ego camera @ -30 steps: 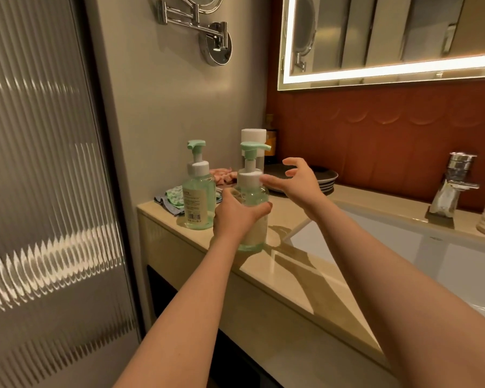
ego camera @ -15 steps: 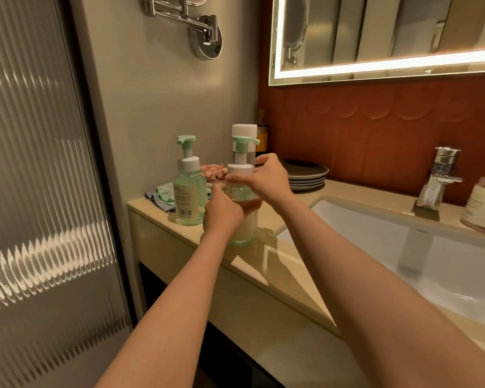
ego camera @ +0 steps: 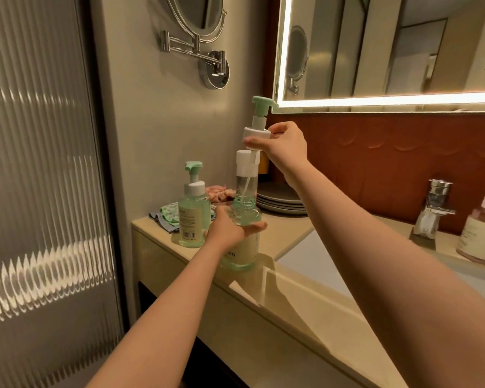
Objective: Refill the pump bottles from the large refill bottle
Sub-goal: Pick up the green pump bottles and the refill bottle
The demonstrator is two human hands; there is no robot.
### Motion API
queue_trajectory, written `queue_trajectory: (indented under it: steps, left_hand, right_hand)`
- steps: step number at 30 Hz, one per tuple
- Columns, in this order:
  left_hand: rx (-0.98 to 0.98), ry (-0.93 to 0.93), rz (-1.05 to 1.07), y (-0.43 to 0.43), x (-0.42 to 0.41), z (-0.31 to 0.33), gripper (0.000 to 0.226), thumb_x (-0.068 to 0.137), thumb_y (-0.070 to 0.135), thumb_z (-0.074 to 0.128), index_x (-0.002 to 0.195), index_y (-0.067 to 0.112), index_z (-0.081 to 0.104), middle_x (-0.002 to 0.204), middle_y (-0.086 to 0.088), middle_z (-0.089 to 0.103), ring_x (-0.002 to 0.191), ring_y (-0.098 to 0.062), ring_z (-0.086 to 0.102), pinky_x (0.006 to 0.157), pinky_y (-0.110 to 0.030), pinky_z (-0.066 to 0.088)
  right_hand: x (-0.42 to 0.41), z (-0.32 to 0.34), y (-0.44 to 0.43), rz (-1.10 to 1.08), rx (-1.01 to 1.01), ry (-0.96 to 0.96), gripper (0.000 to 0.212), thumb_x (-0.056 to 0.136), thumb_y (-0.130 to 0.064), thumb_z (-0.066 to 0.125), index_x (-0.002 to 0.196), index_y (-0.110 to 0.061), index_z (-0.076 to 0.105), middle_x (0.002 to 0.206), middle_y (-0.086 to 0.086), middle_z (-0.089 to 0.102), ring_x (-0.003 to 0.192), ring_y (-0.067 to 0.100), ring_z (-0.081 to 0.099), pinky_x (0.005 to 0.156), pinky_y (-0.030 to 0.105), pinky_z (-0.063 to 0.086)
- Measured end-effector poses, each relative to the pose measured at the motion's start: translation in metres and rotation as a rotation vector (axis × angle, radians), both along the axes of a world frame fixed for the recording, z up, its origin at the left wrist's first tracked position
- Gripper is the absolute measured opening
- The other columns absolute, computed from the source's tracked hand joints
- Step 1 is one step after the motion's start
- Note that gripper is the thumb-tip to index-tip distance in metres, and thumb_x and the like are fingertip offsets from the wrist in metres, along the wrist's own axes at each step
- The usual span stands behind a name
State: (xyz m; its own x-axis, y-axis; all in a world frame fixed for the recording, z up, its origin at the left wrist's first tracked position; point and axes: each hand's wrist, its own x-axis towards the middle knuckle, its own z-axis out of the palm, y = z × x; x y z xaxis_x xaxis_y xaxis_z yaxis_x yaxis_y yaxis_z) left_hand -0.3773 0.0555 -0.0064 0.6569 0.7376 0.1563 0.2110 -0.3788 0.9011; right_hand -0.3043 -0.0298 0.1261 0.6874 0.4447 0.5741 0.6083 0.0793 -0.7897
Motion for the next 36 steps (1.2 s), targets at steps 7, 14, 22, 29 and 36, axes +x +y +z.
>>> queue_trajectory:
  steps: [7, 14, 22, 29, 36]
  left_hand:
    - [0.054, -0.066, -0.121, -0.001, -0.003, 0.021, 0.123, 0.055, 0.049, 0.083, 0.144, 0.021, 0.004, 0.147, -0.001, 0.032, 0.134, -0.023, 0.033, 0.113, -0.045, 0.025]
    - [0.179, 0.02, -0.134, 0.008, -0.011, 0.042, 0.12, 0.059, 0.034, 0.085, 0.148, 0.015, 0.007, 0.152, -0.004, 0.027, 0.139, -0.026, 0.026, 0.113, -0.047, 0.025]
    - [0.197, -0.109, -0.067, 0.009, -0.008, 0.031, 0.122, 0.06, 0.033, 0.086, 0.148, 0.019, 0.002, 0.149, -0.005, 0.032, 0.136, -0.024, 0.031, 0.111, -0.043, 0.027]
    - [0.112, -0.217, -0.105, 0.021, 0.003, 0.045, 0.114, 0.064, 0.046, 0.078, 0.147, 0.026, 0.003, 0.138, -0.012, 0.04, 0.122, -0.022, 0.046, 0.095, -0.033, 0.038]
    - [0.04, -0.321, -0.055, 0.03, 0.012, 0.058, 0.07, 0.089, 0.048, 0.052, 0.144, 0.017, 0.022, 0.121, -0.006, 0.047, 0.105, -0.02, 0.055, 0.084, -0.03, 0.039]
  right_hand:
    - [-0.003, 0.029, -0.014, -0.012, 0.026, -0.051, 0.06, 0.069, -0.031, 0.081, 0.115, -0.01, 0.049, 0.104, -0.001, 0.051, 0.098, 0.012, 0.051, 0.078, 0.02, 0.041]
    - [0.004, 0.031, -0.019, -0.059, 0.023, -0.103, 0.059, 0.071, -0.028, 0.08, 0.116, -0.009, 0.048, 0.103, -0.001, 0.051, 0.094, 0.012, 0.05, 0.08, 0.022, 0.044]
    - [0.026, -0.022, -0.004, -0.133, -0.3, -0.23, 0.05, 0.068, -0.026, 0.079, 0.103, -0.02, 0.044, 0.098, -0.002, 0.055, 0.096, 0.021, 0.057, 0.09, 0.046, 0.047]
    - [0.045, -0.056, 0.01, -0.187, -0.528, -0.297, 0.048, 0.074, -0.028, 0.075, 0.11, -0.018, 0.046, 0.102, 0.001, 0.059, 0.099, 0.023, 0.055, 0.092, 0.043, 0.038]
    - [0.054, -0.098, 0.032, -0.167, -0.922, -0.437, 0.06, 0.073, -0.024, 0.075, 0.122, -0.015, 0.043, 0.116, 0.006, 0.06, 0.118, 0.03, 0.048, 0.103, 0.052, 0.028]
